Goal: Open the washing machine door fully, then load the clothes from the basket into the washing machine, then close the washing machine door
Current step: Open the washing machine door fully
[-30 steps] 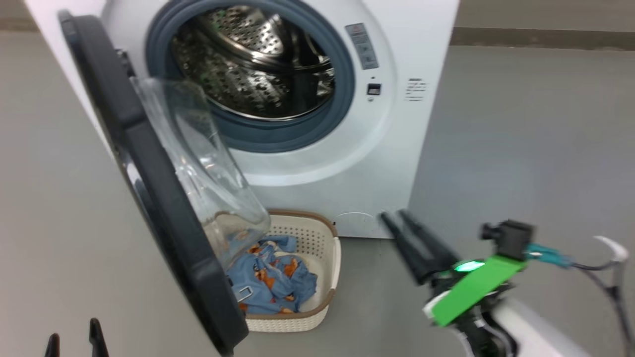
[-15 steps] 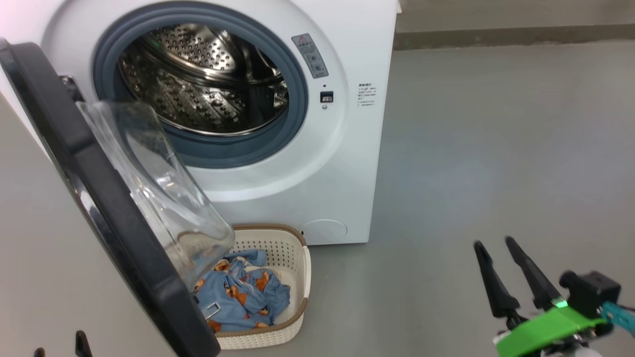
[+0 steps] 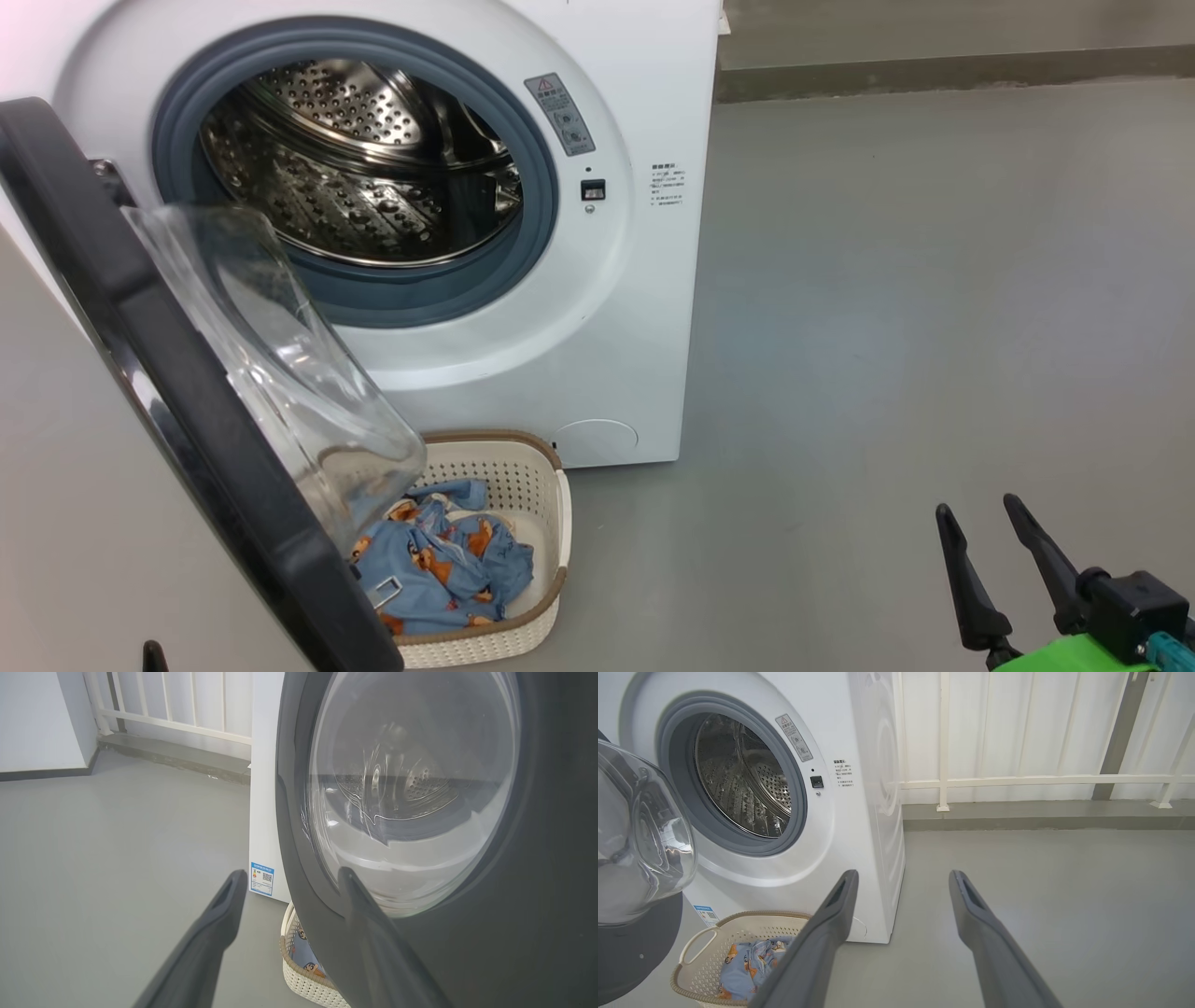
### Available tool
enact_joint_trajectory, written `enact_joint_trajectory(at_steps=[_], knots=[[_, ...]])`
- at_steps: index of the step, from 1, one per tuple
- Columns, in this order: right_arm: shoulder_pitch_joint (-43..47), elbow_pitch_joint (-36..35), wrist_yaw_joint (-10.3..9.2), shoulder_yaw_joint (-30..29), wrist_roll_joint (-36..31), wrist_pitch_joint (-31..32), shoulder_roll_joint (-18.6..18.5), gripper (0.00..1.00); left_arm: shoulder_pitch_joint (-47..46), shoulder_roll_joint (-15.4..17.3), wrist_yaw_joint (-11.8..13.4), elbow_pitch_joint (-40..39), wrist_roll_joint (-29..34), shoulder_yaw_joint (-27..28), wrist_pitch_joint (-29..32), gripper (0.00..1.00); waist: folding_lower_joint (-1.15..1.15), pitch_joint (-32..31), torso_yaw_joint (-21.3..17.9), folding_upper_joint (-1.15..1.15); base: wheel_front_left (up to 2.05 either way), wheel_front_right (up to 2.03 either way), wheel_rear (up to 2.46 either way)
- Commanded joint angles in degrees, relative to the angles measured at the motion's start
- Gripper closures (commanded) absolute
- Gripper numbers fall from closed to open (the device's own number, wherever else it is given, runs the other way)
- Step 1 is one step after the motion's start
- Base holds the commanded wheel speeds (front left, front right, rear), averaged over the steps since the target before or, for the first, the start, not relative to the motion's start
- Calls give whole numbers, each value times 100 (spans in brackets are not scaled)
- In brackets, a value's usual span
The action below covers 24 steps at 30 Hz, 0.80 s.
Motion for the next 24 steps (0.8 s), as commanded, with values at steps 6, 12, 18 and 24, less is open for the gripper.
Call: enact_joint_trajectory(at_steps=[6,12,18,24], knots=[[0,-73,10,-10,-217,-69,2,0,-67,72,-64,-83,23,218,-37,0,0,14,-8,0,0,0,0],[9,-62,10,-129,-257,-69,48,0,-64,72,-84,-92,51,229,-37,0,0,38,26,0,0,0,0],[-16,-51,10,-81,-266,-69,55,0,-63,72,-95,-98,78,240,-37,0,0,38,62,0,0,0,0],[-14,-10,10,-87,-261,-69,87,0,-73,72,-89,-108,90,235,-37,0,0,48,97,0,0,0,0]])
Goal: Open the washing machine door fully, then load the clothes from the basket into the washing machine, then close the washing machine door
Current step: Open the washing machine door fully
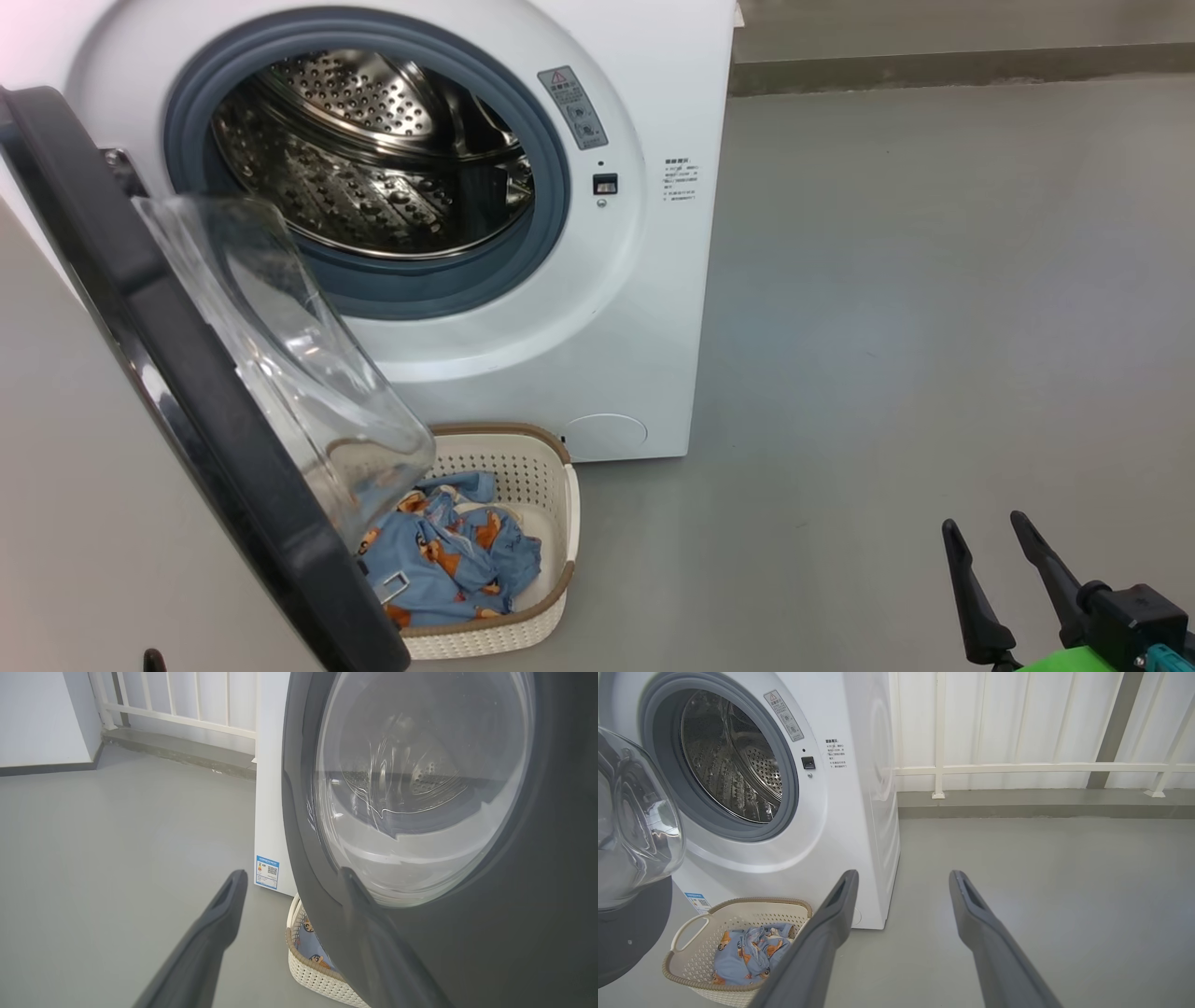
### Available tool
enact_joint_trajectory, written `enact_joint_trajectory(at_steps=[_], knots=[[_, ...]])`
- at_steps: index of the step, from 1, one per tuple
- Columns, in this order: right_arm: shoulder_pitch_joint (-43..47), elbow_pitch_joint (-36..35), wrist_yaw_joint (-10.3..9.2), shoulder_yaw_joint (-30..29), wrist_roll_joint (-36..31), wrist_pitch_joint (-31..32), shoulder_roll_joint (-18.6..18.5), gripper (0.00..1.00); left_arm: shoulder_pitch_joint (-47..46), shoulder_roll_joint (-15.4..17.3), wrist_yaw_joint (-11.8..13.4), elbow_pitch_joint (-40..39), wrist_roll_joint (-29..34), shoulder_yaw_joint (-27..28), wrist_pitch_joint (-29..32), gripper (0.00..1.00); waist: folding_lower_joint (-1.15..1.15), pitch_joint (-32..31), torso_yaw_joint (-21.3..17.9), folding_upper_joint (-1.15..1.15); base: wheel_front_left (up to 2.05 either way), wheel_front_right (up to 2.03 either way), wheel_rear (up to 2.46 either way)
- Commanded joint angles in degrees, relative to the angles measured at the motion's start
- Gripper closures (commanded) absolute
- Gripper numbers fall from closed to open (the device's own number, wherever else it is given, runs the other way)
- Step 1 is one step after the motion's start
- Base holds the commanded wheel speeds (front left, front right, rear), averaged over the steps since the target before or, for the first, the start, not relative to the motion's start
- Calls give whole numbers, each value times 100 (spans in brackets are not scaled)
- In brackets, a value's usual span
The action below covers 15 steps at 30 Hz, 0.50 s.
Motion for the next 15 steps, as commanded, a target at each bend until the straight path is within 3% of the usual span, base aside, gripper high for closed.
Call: enact_joint_trajectory(at_steps=[1,15], knots=[[-111,-106,10,123,-24,-69,-39,0,-143,72,5,-125,81,203,-37,0,0,1,8,0,0,0,0],[-120,-76,10,143,-11,-69,-21,0,-135,72,28,-152,37,159,-37,0,0,2,12,0,0,0,0]])
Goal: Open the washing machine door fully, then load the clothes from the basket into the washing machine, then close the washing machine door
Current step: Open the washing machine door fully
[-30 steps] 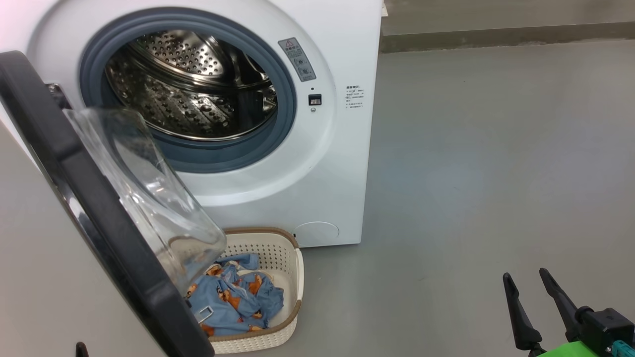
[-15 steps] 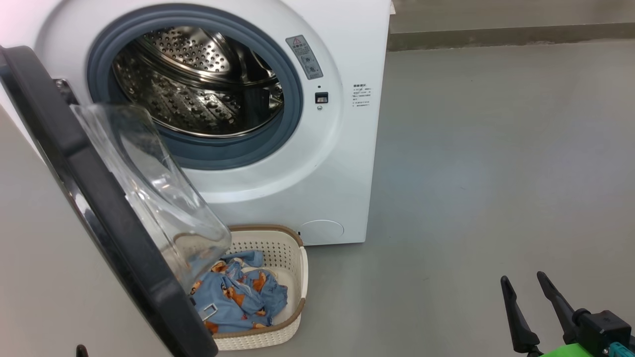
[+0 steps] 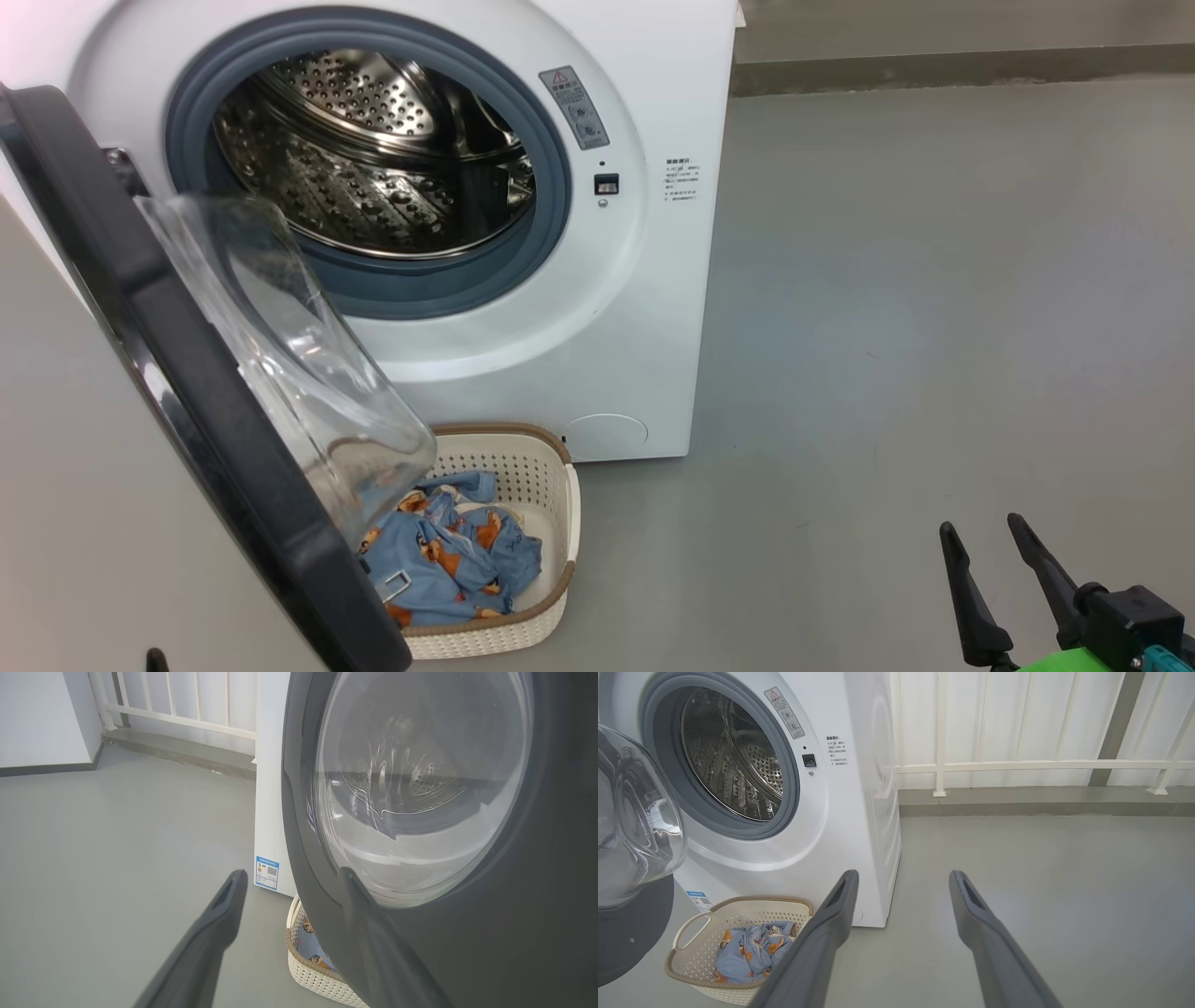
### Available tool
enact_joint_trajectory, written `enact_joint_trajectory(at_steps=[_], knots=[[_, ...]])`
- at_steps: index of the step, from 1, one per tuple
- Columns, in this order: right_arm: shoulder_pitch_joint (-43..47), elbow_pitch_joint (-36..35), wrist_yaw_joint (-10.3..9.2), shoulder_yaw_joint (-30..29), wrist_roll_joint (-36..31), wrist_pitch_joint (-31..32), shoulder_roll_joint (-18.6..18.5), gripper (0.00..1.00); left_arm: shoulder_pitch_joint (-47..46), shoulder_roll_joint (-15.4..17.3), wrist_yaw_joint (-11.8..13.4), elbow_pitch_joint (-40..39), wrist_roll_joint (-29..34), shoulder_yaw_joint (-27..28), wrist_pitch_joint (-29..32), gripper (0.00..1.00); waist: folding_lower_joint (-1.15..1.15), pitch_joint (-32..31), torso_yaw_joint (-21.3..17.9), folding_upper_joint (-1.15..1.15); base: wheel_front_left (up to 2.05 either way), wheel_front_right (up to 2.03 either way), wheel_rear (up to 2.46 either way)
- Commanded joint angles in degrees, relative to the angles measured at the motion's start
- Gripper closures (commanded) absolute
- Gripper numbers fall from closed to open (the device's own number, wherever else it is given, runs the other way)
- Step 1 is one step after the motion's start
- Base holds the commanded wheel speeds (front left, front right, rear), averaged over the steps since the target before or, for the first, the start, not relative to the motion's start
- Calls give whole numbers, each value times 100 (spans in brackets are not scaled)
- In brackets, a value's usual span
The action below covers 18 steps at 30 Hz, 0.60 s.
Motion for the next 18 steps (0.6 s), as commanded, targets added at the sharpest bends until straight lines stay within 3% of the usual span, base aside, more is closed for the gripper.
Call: enact_joint_trajectory(at_steps=[1,2,3,4,13,18], knots=[[-122,-116,10,140,-8,-69,-39,0,-128,72,12,-104,19,146,-37,8,0,4,-2,0,0,0,0],[-122,-117,10,141,-7,-69,-37,0,-132,72,4,-95,-6,142,-37,83,0,5,-1,0,0,0,0],[-122,-117,10,141,-7,-69,-37,0,-132,72,4,-95,-6,142,-37,83,0,5,-1,0,0,0,0],[-121,-120,10,139,-8,-69,-33,0,-135,72,-3,-90,-31,147,-37,100,0,5,0,0,0,0,0],[-104,-153,10,114,-13,-69,-16,0,-159,72,50,-73,-118,297,-37,100,0,10,38,0,0,0,0],[-103,-164,10,113,-11,-69,-12,0,-240,72,249,-429,-217,537,-37,100,0,19,73,0,0,0,0]])
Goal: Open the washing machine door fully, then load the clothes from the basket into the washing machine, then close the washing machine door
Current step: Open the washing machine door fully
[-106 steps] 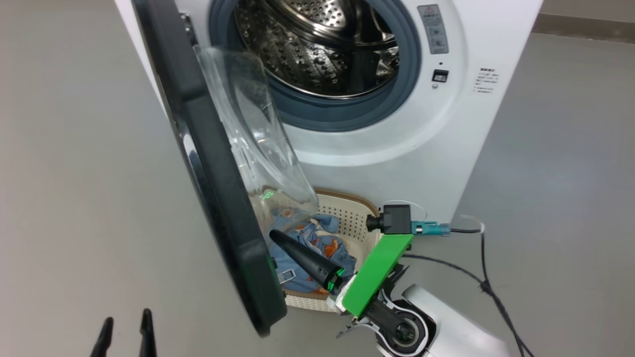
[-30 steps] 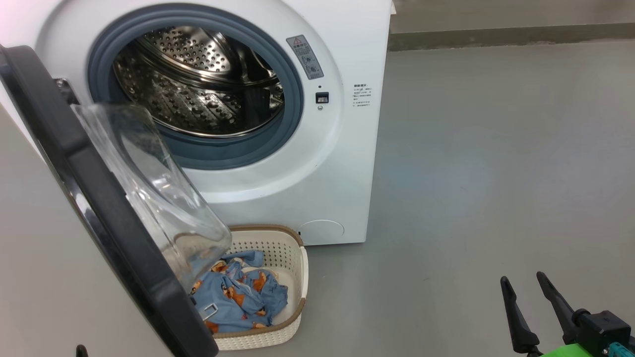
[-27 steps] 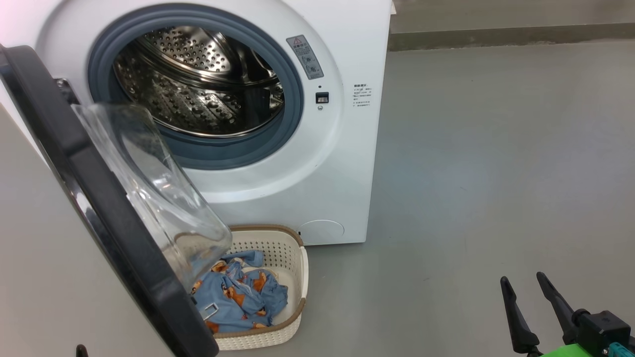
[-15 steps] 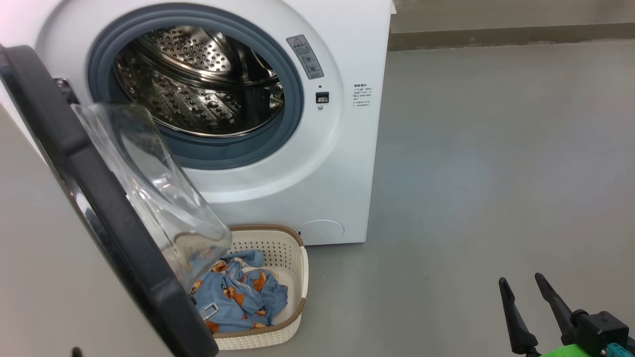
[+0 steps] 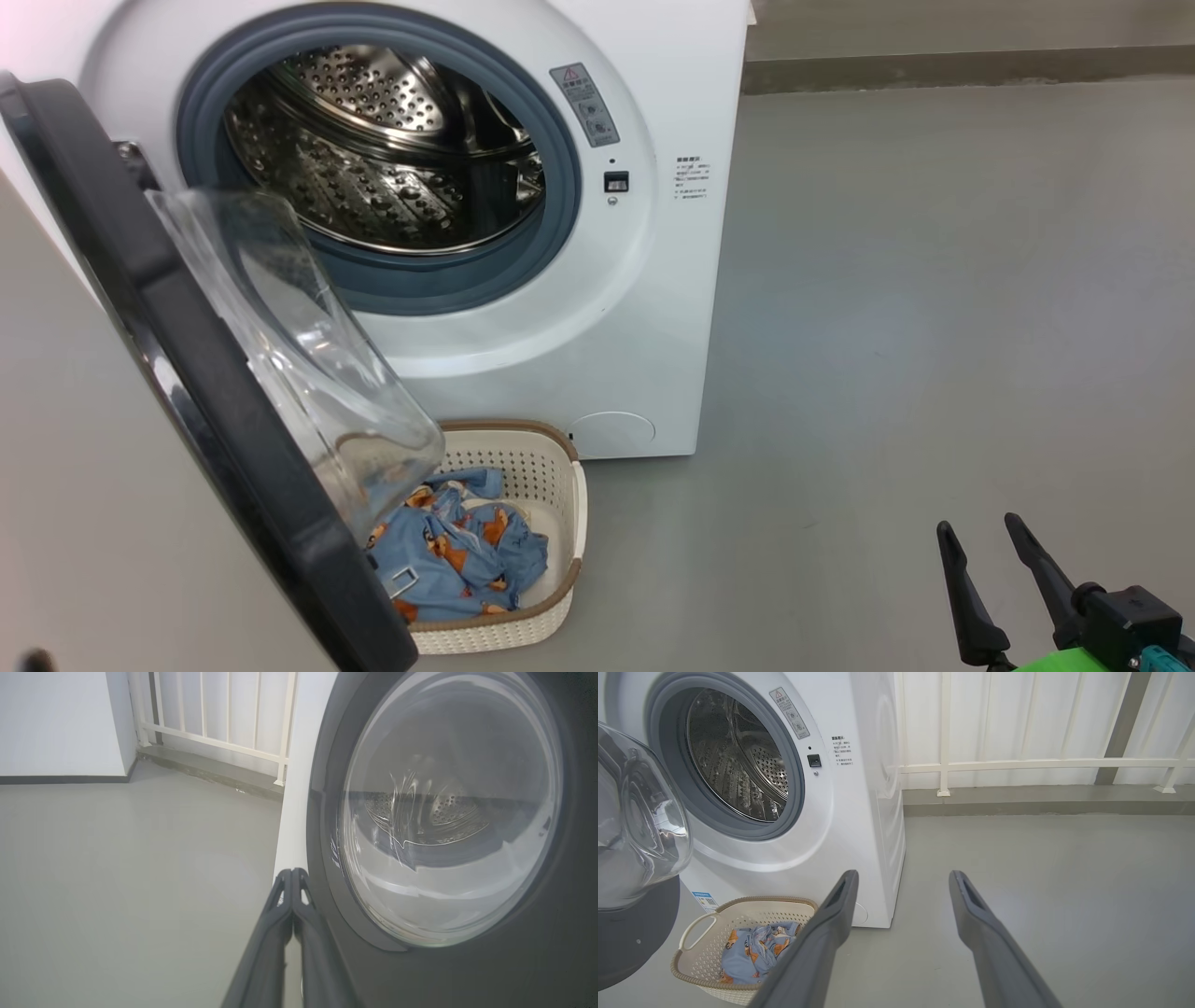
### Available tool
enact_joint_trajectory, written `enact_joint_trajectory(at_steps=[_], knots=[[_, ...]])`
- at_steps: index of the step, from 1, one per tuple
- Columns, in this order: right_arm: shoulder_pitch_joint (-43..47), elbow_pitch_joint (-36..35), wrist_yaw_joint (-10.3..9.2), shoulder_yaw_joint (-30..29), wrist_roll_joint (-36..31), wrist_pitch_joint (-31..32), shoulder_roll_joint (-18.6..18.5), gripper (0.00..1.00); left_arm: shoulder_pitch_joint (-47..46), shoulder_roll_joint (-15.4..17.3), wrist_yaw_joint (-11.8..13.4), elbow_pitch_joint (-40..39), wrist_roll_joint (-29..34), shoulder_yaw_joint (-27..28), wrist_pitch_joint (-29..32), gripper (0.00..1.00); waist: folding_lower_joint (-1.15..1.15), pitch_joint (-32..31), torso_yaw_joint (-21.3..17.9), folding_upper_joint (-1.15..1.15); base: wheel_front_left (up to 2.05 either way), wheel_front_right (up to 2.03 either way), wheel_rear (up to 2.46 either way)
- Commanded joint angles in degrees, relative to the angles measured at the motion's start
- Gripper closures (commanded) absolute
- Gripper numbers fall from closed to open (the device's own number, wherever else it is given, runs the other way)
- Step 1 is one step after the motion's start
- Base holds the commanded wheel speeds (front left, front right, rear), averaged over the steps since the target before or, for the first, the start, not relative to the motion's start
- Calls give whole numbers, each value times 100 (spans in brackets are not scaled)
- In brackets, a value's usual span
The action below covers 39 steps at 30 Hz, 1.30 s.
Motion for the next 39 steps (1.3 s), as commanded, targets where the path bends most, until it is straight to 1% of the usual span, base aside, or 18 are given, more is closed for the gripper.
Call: enact_joint_trajectory(at_steps=[1,6,7,10,13,15,17,19,21,23,25,27,28,29,32,39], knots=[[-104,-154,10,108,-8,-69,-74,0,-271,74,76,-321,-74,279,-37,100,0,6,19,0,0,0,0],[-82,-193,10,97,-5,-69,-69,0,-522,74,189,-1278,-58,507,-37,100,0,20,91,0,0,0,0],[-72,-202,10,90,-8,-69,-69,0,-642,74,239,-1804,-19,504,-37,100,0,20,118,0,0,0,0],[-74,-208,10,84,-16,-69,-59,0,-835,74,296,-2644,40,362,-37,100,0,17,157,0,0,0,0],[-76,-208,10,84,-21,-69,-43,0,-992,74,246,-3347,176,-1,-37,100,0,9,199,0,0,0,0],[-69,-205,10,89,-25,-69,-28,0,-1104,74,185,-3734,240,-343,-37,100,0,-5,220,0,0,0,0],[-59,-202,10,85,-22,-69,-13,0,-1174,74,88,-3979,247,-827,-37,100,0,-21,245,0,0,0,0],[-42,-192,10,94,-17,-69,1,0,-1217,74,-49,-4118,298,-1430,-37,100,0,-44,265,0,0,0,0],[-31,-182,10,103,-20,-69,14,0,-1209,74,-134,-4142,307,-2092,-17,100,0,-62,274,0,0,0,0],[-28,-176,10,114,-22,-69,26,0,-1184,74,-158,-4068,292,-2677,40,100,0,-76,271,0,0,0,0],[-36,-169,10,134,-22,-69,36,0,-1108,74,-96,-3874,286,-3092,136,100,0,-77,257,0,0,0,0],[-46,-163,10,152,-18,-69,44,0,-1021,74,-15,-3593,255,-3351,212,100,0,-74,240,0,0,0,0],[-48,-161,10,157,-14,-69,48,0,-973,74,33,-3434,231,-3433,243,100,0,-73,234,0,0,0,0],[-48,-161,10,157,-14,-69,48,0,-973,74,33,-3434,231,-3433,243,100,0,-73,234,0,0,0,0],[-37,-162,10,157,0,-69,54,0,-848,74,151,-2939,192,-3562,300,100,0,-62,228,0,0,0,0],[-13,-185,10,128,13,-69,66,0,-787,74,427,-2009,182,-3449,263,100,0,-25,247,0,0,0,0]])
